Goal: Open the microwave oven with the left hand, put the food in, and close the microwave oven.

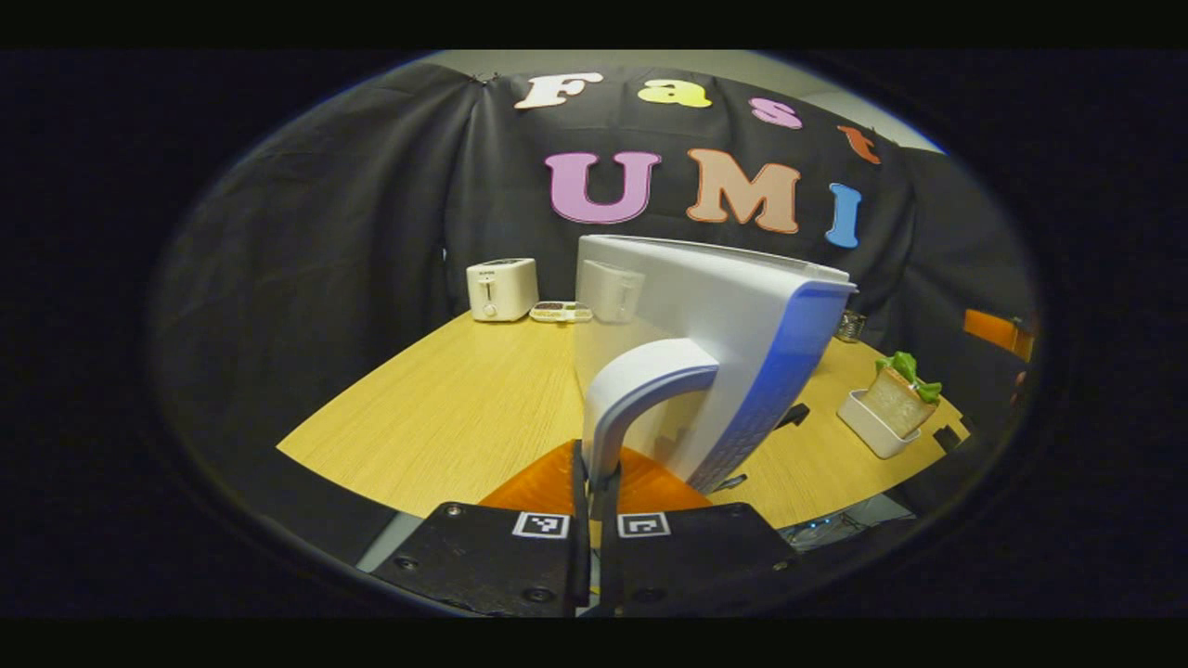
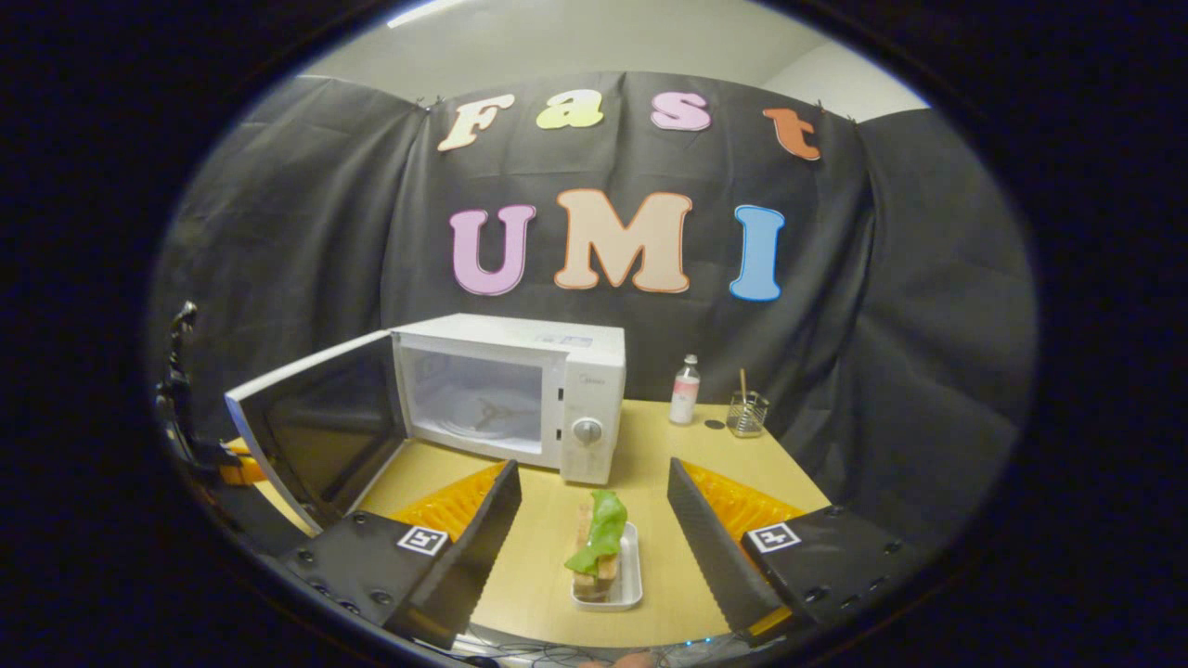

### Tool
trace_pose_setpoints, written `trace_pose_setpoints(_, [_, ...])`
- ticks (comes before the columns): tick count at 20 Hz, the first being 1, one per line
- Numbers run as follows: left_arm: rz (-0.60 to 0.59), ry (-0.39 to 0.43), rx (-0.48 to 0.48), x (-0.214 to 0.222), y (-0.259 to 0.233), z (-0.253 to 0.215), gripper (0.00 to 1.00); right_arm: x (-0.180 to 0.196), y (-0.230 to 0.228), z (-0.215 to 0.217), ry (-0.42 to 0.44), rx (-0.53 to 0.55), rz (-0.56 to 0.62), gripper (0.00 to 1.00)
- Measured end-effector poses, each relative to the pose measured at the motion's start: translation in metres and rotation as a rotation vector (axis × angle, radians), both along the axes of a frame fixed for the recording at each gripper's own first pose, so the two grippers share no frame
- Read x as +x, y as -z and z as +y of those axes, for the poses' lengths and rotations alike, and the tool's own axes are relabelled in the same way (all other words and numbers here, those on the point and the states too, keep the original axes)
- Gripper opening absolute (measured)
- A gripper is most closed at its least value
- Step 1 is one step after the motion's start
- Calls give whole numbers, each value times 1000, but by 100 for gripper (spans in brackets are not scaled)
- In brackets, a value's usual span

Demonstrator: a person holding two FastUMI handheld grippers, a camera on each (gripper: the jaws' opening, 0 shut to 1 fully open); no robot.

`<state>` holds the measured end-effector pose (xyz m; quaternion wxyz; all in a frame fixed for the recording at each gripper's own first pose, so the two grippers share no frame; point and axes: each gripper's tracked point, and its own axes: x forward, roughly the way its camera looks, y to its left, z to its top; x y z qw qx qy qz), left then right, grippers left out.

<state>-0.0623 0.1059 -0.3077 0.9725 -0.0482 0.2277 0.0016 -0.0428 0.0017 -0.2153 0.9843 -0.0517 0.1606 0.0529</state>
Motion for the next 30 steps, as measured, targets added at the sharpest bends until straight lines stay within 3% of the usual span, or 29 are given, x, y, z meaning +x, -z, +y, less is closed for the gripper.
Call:
trace_pose_setpoints(3, [12,3,-28,-2,0,9,5,-3,33,-3,27,-14,50,98])
trace_pose_setpoints(7, [29,38,-23,-2,4,8,14,-7,84,-9,53,-44,146,98])
trace_pose_setpoints(8, [28,34,-24,-2,3,10,10,-9,99,-12,60,-65,188,100])
trace_pose_setpoints(9, [33,33,-33,-2,4,12,13,-11,114,-15,67,-71,233,100])
trace_pose_setpoints(11, [44,19,-33,-1,9,19,30,-17,125,-16,84,-58,262,96])
trace_pose_setpoints(14, [57,13,-70,-1,10,22,100,-20,146,-15,87,-69,316,98])
trace_pose_setpoints(16, [48,15,-63,-1,10,22,100,-22,153,-15,91,-68,347,88])
trace_pose_setpoints(18, [52,17,-75,-2,11,23,100,-21,156,-14,98,-68,358,88])
trace_pose_setpoints(19, [52,20,-79,-4,12,23,100,-22,160,-14,94,-71,366,77])
trace_pose_setpoints(21, [49,28,-83,-6,10,21,100,-22,163,-11,88,-72,374,68])
trace_pose_setpoints(23, [64,46,-84,-10,13,19,100,-22,165,-8,92,-70,379,73])
trace_pose_setpoints(25, [85,48,-98,-18,12,17,98,-21,168,-8,92,-66,384,42])
trace_pose_setpoints(28, [67,48,-126,-34,-3,14,97,-29,154,-8,87,-103,384,46])
trace_pose_setpoints(29, [52,53,-117,-36,-11,13,96,-22,168,-11,84,-116,391,37])
trace_pose_setpoints(30, [41,59,-103,-37,-17,15,96,-21,168,-12,82,-128,387,37])
